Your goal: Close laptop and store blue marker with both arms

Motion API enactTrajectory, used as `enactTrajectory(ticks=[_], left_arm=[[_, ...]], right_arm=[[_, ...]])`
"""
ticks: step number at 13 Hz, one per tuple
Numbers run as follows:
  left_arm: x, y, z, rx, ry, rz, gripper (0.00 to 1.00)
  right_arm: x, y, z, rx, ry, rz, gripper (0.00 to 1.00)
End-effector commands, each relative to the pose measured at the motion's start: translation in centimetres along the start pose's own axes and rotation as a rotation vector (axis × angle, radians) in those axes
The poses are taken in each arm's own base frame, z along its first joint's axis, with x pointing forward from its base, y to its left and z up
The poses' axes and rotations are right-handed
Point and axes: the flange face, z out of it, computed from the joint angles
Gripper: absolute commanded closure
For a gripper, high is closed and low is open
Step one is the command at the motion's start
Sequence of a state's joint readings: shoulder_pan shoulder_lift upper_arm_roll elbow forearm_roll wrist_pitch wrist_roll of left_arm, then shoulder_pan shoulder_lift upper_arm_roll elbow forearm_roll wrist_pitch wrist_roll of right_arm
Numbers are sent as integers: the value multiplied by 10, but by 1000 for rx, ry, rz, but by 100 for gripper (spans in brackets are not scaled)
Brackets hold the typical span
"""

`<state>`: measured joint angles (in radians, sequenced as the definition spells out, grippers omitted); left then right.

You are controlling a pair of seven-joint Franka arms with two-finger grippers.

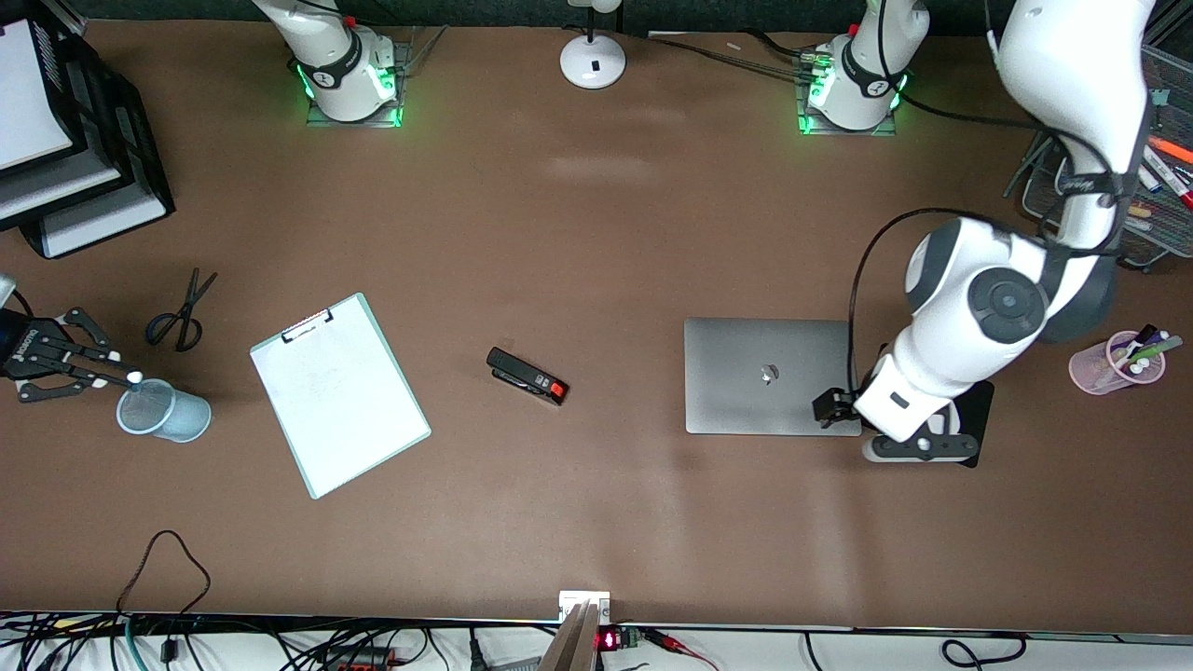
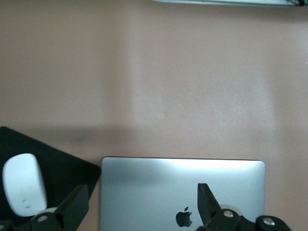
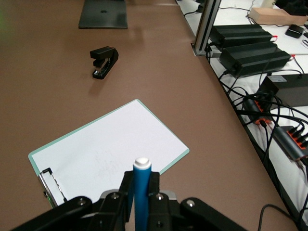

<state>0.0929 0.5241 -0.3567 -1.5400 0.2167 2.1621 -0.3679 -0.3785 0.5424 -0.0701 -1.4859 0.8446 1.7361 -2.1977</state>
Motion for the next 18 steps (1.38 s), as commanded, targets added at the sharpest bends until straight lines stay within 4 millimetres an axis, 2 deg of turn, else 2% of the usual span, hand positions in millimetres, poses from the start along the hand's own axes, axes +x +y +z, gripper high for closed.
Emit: enactTrajectory(ticks=[1, 5, 8, 11, 13, 15, 17, 18], left_arm=[[-5, -16, -43, 41, 25, -6, 0], [-23, -23, -125, 93, 35, -23, 0], [-41, -22, -176, 48, 13, -66, 0], [-56, -30, -205, 66, -9, -84, 0], [-65, -34, -222, 80, -15, -91, 0], [-71, -32, -231, 85, -33, -70, 0], [-79, -33, -246, 66, -71, -74, 0], [-81, -34, -248, 68, -85, -75, 0]], right_arm=[[-12, -3, 7, 10, 47, -76, 99], [-35, 19, 5, -13, 35, -123, 99], [-54, 16, 2, -15, 44, -103, 99], [-64, 14, 1, -30, 67, -80, 99], [-78, 9, 11, -8, 89, -58, 99], [-88, 6, 13, -9, 93, -44, 99], [-90, 5, 14, -9, 92, -62, 99], [-92, 5, 15, -12, 91, -70, 99]])
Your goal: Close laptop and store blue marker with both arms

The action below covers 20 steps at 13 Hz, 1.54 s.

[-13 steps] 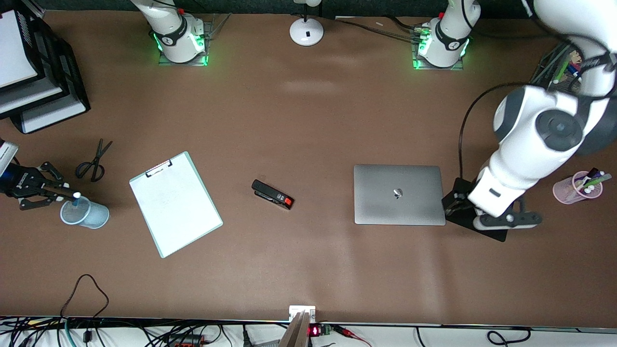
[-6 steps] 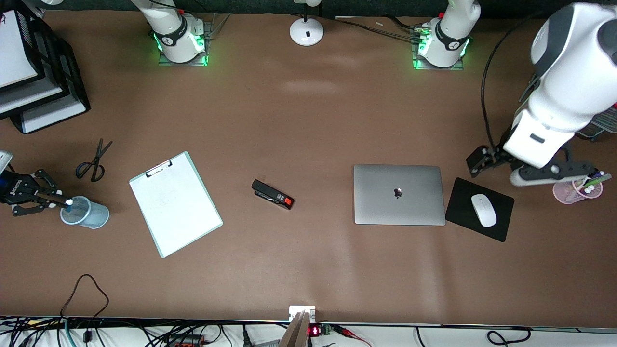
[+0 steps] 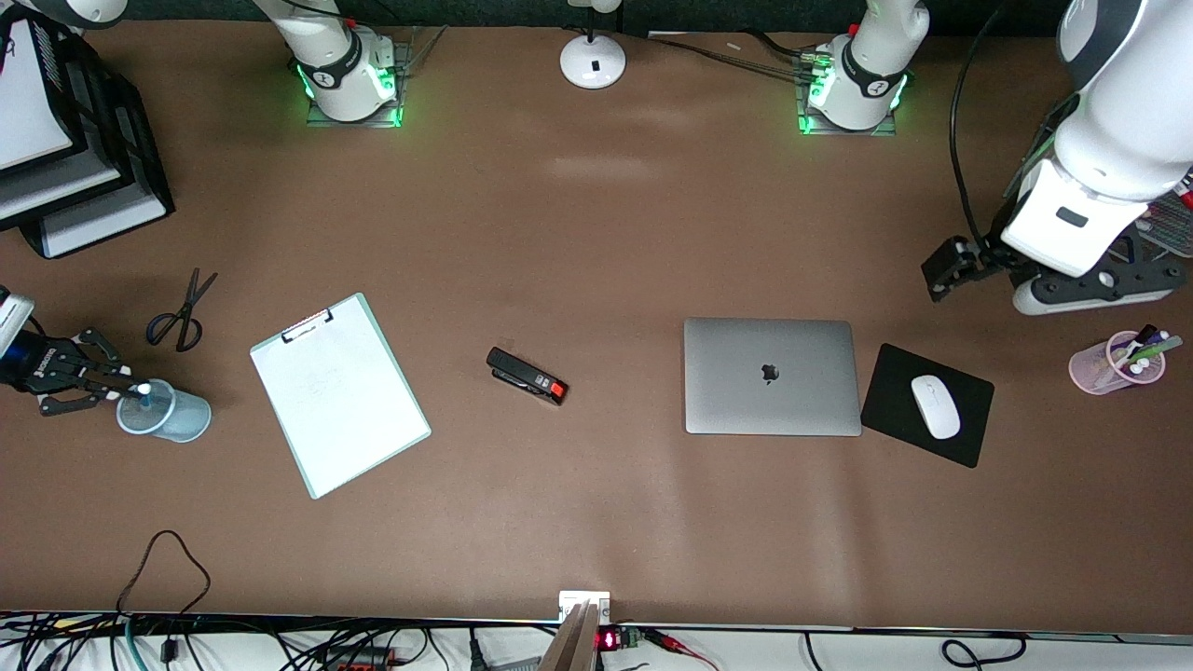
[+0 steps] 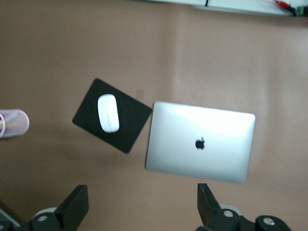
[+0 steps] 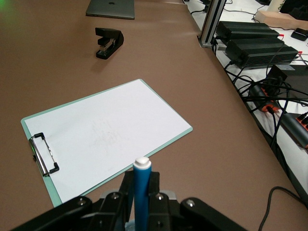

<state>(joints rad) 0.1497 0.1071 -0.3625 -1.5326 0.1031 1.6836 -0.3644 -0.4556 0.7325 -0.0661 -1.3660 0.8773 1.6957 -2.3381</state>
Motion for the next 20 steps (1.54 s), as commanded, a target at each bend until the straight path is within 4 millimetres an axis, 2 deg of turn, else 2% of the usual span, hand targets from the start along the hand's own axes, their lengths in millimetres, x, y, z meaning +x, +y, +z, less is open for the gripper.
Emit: enactTrajectory(ticks=[1, 4, 6, 9, 12, 13, 18, 20], left_arm=[[-11, -5, -15, -7, -41, 20, 0], [-17, -9, -24, 3, -67, 73, 0], [-23, -18, -36, 6, -51, 118, 0], [-20, -39, -38, -39, -58, 167, 0], [-26, -55, -43, -32, -52, 190, 0], [-29, -52, -41, -29, -61, 196, 0], [-46, -67, -47, -38, -72, 187, 0], [-54, -70, -53, -39, -67, 188, 0]], right_arm=[[-4, 4, -1, -18, 34, -33, 99], [-9, 5, 4, -33, 52, -54, 99], [-12, 4, 7, -31, 56, -54, 99], [-18, 2, 12, -32, 66, -42, 99], [-24, 1, 11, -51, 81, -44, 99], [-30, -1, 9, -54, 81, -38, 98], [-51, 0, 3, -92, 98, -25, 98], [-60, -3, 11, -86, 106, -17, 99]])
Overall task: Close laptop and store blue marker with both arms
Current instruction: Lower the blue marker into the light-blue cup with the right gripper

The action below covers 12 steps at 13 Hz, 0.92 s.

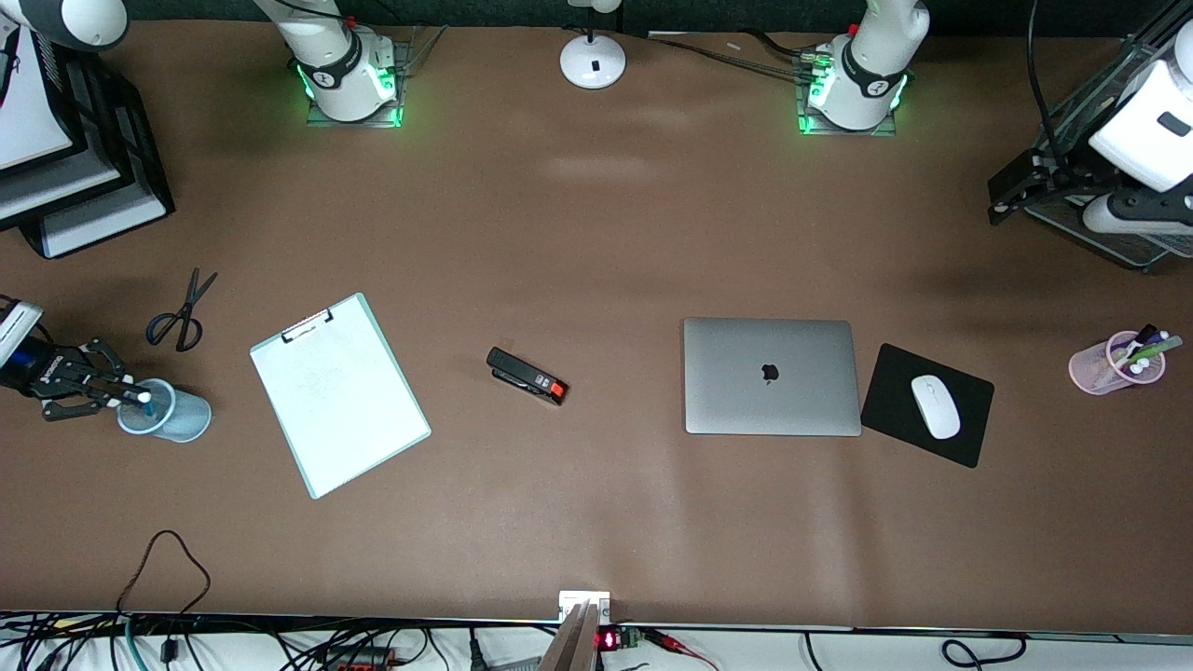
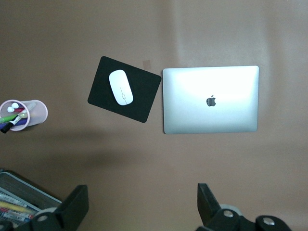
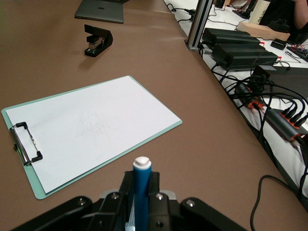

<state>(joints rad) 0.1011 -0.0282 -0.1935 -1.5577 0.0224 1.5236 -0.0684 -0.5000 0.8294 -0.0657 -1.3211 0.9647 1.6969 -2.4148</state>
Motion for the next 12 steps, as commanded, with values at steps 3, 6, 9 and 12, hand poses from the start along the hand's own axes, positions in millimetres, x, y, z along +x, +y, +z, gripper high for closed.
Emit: enactTrajectory(ticks=[3, 6, 9, 12], left_arm=[[-28, 1, -5, -14, -1, 25, 0], [-32, 3, -6, -14, -14, 27, 0], [-32, 2, -7, -19, -9, 26, 0], [-31, 2, -2, -18, -8, 26, 0]], right_arm=[[-19, -1, 8, -14, 43, -2, 98], [-24, -4, 9, -9, 50, 9, 98], [-23, -4, 7, -8, 51, 19, 53], [-23, -5, 2, -12, 52, 20, 0]])
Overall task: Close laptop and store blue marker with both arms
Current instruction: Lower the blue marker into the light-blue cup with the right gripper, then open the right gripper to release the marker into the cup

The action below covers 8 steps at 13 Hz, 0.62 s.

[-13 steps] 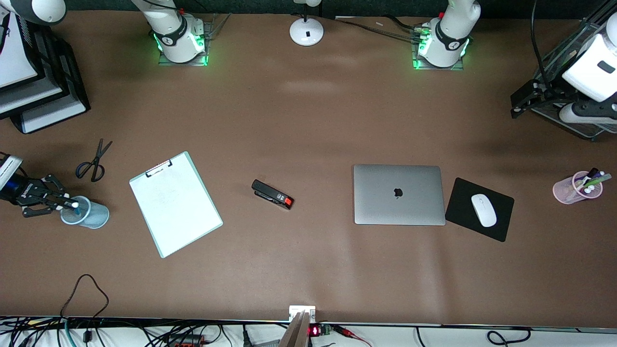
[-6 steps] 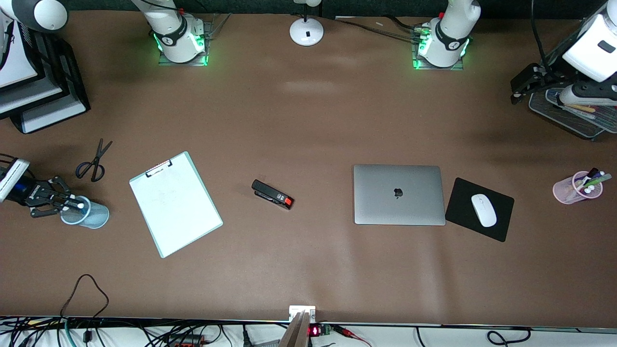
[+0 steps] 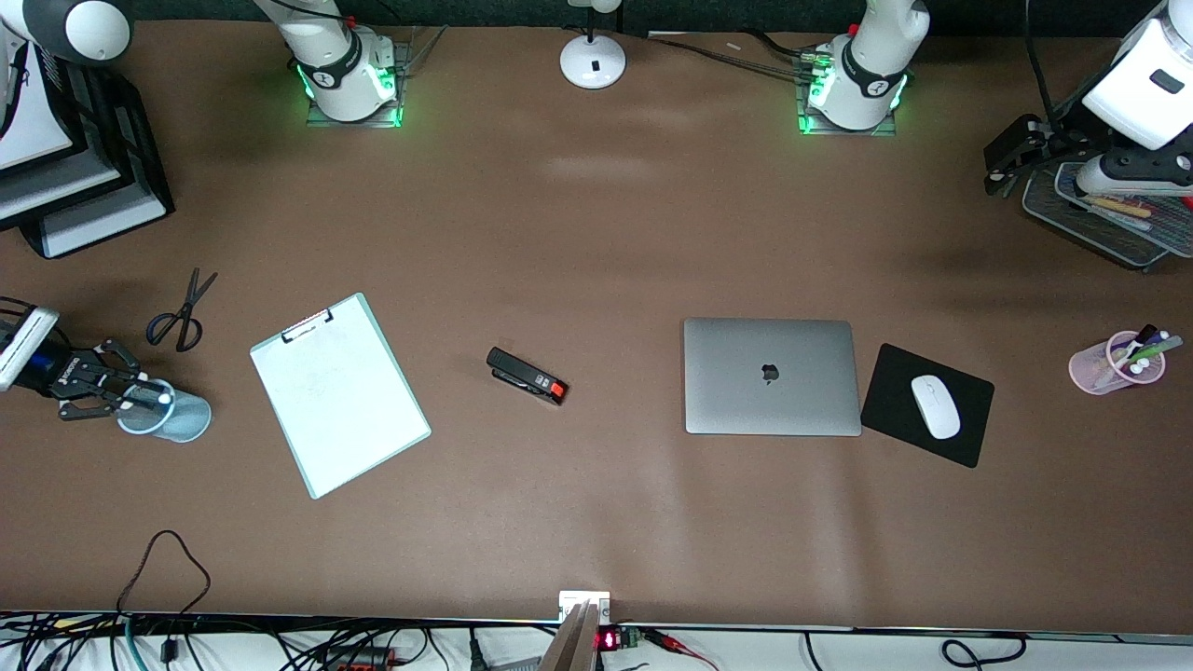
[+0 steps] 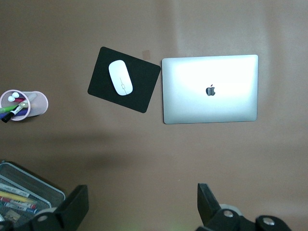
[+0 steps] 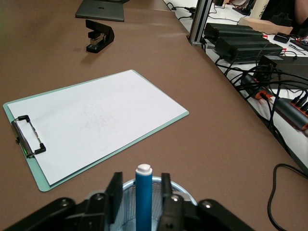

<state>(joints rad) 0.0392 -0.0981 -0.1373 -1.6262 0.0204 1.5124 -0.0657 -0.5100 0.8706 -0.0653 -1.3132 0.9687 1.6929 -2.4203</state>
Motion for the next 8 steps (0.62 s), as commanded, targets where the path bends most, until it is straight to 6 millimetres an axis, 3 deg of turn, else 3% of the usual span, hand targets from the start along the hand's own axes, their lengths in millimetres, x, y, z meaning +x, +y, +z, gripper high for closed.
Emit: enactTrajectory(ticks=[1, 3, 5, 8], left_arm=[[-7, -1, 2, -25, 11, 19, 0], [-7, -5, 7, -25, 12, 13, 0], [-14, -1, 11, -23, 37, 18, 0], [-12, 1, 28, -23, 46, 19, 0]], right_arm=[[2, 3, -11, -21, 39, -5, 0], [13, 4, -17, -1, 45, 22, 0], [37, 6, -29, 46, 16, 110, 0], [108, 20, -55, 87, -101, 191, 0]])
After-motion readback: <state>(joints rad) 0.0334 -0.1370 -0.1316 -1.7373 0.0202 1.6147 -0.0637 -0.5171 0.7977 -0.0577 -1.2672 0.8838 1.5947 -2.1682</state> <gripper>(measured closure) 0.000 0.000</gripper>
